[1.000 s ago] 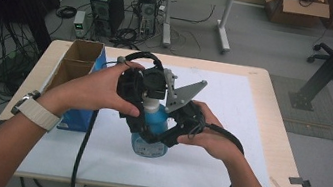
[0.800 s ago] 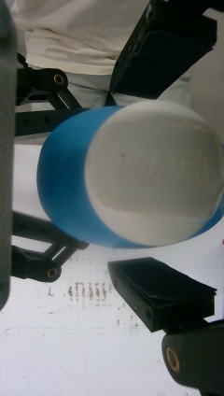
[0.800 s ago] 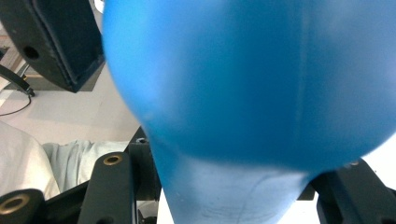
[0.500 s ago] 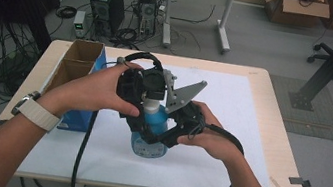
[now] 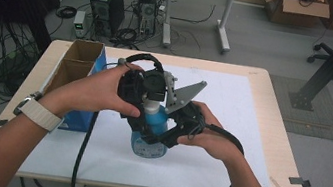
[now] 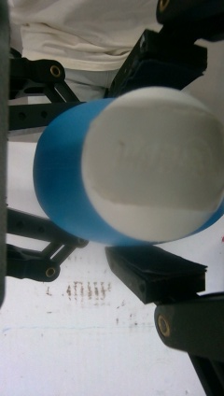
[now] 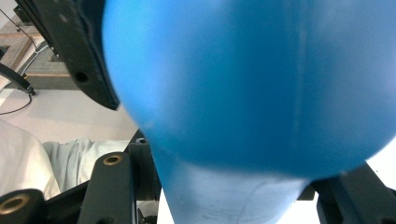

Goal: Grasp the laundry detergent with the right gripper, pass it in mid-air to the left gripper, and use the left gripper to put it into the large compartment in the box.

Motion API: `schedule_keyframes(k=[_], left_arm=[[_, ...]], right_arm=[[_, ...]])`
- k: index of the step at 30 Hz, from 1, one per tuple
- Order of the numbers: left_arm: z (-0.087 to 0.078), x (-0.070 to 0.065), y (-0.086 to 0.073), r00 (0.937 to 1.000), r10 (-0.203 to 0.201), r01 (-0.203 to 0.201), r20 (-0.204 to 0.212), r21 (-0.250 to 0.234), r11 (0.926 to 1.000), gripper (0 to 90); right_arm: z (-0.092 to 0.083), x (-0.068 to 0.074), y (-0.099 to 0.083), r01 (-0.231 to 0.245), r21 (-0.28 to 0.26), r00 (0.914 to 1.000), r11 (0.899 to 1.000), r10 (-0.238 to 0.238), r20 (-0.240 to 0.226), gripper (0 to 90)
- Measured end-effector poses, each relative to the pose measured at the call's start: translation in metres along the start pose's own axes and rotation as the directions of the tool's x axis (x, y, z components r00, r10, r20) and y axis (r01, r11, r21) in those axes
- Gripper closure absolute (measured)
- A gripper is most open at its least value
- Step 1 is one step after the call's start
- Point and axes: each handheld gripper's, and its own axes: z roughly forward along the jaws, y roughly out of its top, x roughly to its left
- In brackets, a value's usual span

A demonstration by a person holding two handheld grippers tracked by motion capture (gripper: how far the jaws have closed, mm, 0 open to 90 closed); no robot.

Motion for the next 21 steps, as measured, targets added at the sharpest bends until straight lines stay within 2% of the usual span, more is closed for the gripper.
schedule_keyframes(k=[13,21], left_arm=[[0.0016,0.0009,-0.0019,1.0000,0.002,-0.002,0.001,-0.003,1.0000,36.8],[0.0014,0.0005,-0.0024,1.0000,0.002,-0.002,-0.005,0.003,1.0000,37.5]], right_arm=[[0.0021,-0.0009,-0.0001,-0.001,0.002,1.0000,1.000,0.001,-0.003,43.3],[0.0034,-0.0013,0.0002,0.004,0.002,1.0000,1.000,-0.004,-0.005,43.2]])
